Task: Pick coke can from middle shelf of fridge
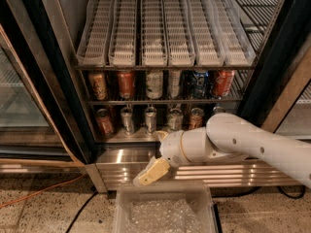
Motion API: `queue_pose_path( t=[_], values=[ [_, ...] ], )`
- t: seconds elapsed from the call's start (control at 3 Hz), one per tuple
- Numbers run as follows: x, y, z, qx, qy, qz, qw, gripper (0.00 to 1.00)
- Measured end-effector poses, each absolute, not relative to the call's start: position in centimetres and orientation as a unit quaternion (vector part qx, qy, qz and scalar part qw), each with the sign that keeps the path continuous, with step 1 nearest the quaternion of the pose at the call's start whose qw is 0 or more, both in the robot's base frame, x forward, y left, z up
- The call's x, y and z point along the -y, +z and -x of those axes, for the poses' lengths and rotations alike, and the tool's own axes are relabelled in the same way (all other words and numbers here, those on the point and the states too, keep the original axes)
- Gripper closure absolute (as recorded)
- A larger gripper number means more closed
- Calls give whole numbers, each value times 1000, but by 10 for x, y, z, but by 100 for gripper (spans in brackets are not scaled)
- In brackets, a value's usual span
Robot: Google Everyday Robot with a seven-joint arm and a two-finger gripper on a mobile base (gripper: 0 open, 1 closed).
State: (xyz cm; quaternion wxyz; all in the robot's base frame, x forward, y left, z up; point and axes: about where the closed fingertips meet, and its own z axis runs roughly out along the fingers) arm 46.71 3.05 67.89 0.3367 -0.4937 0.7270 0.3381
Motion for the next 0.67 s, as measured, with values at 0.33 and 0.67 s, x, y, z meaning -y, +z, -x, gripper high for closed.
queue_pose_path(
  t=[0.33, 0.67],
  values=[
    [-31, 679, -467, -727, 338, 494, 337, 0],
    [-42, 683, -471, -718, 333, 495, 358, 0]
  ],
)
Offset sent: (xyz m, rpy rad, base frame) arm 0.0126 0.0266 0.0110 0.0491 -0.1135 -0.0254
